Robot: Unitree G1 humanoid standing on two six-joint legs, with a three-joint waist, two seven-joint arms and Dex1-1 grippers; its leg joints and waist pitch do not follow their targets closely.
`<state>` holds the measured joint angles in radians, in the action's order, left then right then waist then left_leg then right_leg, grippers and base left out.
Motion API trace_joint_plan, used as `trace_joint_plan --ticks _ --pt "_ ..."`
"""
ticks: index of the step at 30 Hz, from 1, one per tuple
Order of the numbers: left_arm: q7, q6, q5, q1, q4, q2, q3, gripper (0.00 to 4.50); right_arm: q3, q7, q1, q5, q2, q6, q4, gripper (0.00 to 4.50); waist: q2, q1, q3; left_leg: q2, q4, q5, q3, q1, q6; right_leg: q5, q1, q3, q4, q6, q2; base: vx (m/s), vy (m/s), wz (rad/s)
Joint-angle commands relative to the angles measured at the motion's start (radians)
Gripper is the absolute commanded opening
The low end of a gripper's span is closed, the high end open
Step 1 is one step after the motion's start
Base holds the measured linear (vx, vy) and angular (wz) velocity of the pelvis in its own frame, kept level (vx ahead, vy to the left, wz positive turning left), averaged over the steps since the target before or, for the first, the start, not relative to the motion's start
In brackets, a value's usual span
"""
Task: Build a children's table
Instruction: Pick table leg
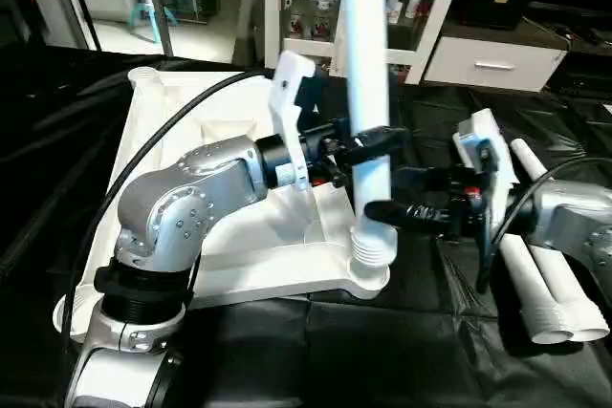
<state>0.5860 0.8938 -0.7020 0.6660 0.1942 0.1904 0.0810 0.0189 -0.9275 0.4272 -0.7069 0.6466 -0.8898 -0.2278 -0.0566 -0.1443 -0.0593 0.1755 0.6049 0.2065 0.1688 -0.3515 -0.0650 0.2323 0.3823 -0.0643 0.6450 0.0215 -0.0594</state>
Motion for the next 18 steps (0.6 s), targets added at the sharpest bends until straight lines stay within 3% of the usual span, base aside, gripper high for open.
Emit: trace_joint_plan --ticks 1,14,18 --pt "0.025 -0.003 -0.008 0.016 0.032 0.007 0.015 1.85 0.021 -0.013 -0.001 0.025 0.012 0.021 0.000 3.97 -0.014 -0.001 0.063 0.052 -0.061 0.004 -0.015 -0.002 0.015 0.053 -0.055 0.060 -0.077 0.159 -0.089 0.000 0.000 0.00" --pt "0.102 -0.009 -0.024 0.009 0.062 0.030 0.049 1.85 0.083 -0.027 -0.012 0.066 -0.001 0.051 0.004 3.97 -0.011 0.000 0.063 0.053 -0.061 0.007 -0.015 0.000 0.015 0.031 -0.055 0.060 -0.073 0.172 -0.087 0.000 0.000 0.00" --pt "0.110 -0.009 -0.026 0.008 0.064 0.032 0.053 1.85 0.094 -0.036 -0.017 0.068 0.004 0.052 0.000 3.62 -0.012 0.000 0.062 0.053 -0.061 0.007 -0.015 -0.001 0.017 0.031 -0.056 0.060 -0.073 0.175 -0.087 0.000 0.000 0.00"
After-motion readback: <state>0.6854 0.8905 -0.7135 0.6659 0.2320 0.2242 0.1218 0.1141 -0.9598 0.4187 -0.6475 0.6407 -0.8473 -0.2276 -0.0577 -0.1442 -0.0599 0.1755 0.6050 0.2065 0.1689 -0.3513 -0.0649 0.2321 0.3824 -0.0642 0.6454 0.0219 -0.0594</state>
